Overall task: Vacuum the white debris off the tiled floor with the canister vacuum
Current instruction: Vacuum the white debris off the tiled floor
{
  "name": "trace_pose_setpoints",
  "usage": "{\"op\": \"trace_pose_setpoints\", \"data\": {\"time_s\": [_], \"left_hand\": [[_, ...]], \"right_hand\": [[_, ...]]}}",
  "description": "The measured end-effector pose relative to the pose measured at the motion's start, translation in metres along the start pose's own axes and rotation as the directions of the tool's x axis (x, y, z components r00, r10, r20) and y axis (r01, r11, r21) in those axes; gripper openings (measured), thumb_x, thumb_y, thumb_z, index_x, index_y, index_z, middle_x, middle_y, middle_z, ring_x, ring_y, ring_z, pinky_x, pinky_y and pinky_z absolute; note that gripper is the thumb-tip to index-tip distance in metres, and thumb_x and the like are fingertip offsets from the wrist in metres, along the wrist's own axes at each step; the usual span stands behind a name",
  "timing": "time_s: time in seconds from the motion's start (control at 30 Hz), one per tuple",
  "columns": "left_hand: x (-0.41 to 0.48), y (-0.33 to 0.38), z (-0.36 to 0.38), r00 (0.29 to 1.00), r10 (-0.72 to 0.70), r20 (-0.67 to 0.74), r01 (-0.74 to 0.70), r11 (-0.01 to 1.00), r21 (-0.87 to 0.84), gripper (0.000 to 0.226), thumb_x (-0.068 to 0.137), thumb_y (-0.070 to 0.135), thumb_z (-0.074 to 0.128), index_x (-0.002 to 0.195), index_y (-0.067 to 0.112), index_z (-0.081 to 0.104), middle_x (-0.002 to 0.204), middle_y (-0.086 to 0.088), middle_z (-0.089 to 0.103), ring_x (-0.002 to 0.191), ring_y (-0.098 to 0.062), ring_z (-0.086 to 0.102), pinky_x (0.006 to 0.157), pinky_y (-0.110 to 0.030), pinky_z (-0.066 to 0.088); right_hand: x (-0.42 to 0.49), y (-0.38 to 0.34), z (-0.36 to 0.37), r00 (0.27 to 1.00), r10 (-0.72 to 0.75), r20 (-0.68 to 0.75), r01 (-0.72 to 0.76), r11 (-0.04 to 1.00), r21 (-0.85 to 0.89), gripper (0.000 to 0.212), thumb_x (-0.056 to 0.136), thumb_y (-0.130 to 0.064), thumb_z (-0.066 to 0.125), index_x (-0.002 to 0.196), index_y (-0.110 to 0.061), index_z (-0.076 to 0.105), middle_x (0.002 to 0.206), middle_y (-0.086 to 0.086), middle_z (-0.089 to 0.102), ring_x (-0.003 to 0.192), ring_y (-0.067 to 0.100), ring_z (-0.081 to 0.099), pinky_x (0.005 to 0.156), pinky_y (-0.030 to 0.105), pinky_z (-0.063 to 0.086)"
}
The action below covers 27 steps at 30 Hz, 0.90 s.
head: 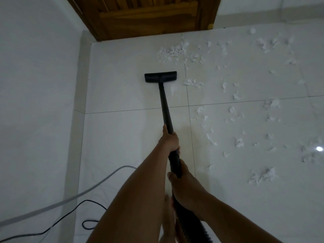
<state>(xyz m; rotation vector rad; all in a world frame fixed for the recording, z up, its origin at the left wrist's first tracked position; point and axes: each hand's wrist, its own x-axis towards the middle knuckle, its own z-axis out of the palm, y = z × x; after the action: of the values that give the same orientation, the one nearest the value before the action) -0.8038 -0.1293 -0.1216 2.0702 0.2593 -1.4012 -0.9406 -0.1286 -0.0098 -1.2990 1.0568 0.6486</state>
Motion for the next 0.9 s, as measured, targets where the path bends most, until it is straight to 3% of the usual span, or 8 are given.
{"op": "trace_pose_setpoints", "data": {"time_s": [0.27, 0.4, 0.57, 0.77, 0.9], "left_hand": [[0.018, 0.024, -0.012, 1.000, 0.012, -0.024, -0.012, 1.000, 0.013, 0.066, 0.110, 0.033, 0.033, 0.160, 0.042, -0.009, 0.080, -0.009, 0.062, 0.053, -0.014, 0.057, 0.047, -0.026, 0.051], [0.038, 0.044, -0.018, 1.000, -0.002, -0.015, 0.001, 1.000, -0.005, 0.067, 0.109, 0.033, 0.034, 0.159, 0.045, -0.010, 0.083, -0.012, 0.065, 0.053, -0.017, 0.059, 0.060, -0.033, 0.059], [0.061, 0.082, -0.036, 1.000, -0.011, -0.020, 0.010, 0.999, -0.050, 0.067, 0.109, 0.032, 0.034, 0.158, 0.048, -0.009, 0.086, -0.014, 0.063, 0.054, -0.017, 0.057, 0.054, -0.031, 0.055], [0.085, 0.114, -0.058, 1.000, -0.014, -0.025, 0.013, 1.000, -0.019, 0.068, 0.109, 0.032, 0.034, 0.158, 0.049, -0.010, 0.083, -0.014, 0.062, 0.056, -0.018, 0.058, 0.061, -0.034, 0.059], [0.097, 0.130, -0.069, 1.000, -0.008, -0.030, 0.008, 1.000, -0.006, 0.068, 0.109, 0.032, 0.034, 0.158, 0.048, -0.010, 0.080, -0.013, 0.061, 0.055, -0.018, 0.057, 0.065, -0.036, 0.060]], "right_hand": [[0.023, -0.027, -0.007, 0.999, 0.037, 0.009, -0.037, 0.999, 0.016, 0.063, 0.110, -0.037, 0.040, 0.162, -0.044, 0.004, 0.116, 0.014, 0.067, 0.038, 0.007, 0.055, 0.038, 0.017, 0.044], [0.037, -0.045, -0.014, 1.000, 0.023, 0.002, -0.023, 0.999, 0.030, 0.059, 0.110, -0.037, 0.040, 0.160, -0.045, 0.011, 0.108, 0.012, 0.069, 0.038, 0.006, 0.056, 0.038, 0.016, 0.044], [0.060, -0.082, -0.026, 1.000, 0.016, 0.011, -0.017, 0.998, 0.066, 0.059, 0.110, -0.035, 0.041, 0.160, -0.048, 0.012, 0.100, 0.012, 0.066, 0.047, 0.011, 0.056, 0.040, 0.018, 0.046], [0.088, -0.116, -0.026, 0.999, 0.022, 0.039, -0.026, 0.992, 0.126, 0.059, 0.109, -0.031, 0.044, 0.156, -0.053, 0.014, 0.093, 0.018, 0.063, 0.049, 0.016, 0.058, 0.049, 0.027, 0.053], [0.101, -0.133, -0.028, 0.999, 0.033, 0.032, -0.037, 0.991, 0.130, 0.059, 0.109, -0.033, 0.043, 0.156, -0.052, 0.013, 0.092, 0.017, 0.062, 0.051, 0.017, 0.058, 0.047, 0.026, 0.052]]}}
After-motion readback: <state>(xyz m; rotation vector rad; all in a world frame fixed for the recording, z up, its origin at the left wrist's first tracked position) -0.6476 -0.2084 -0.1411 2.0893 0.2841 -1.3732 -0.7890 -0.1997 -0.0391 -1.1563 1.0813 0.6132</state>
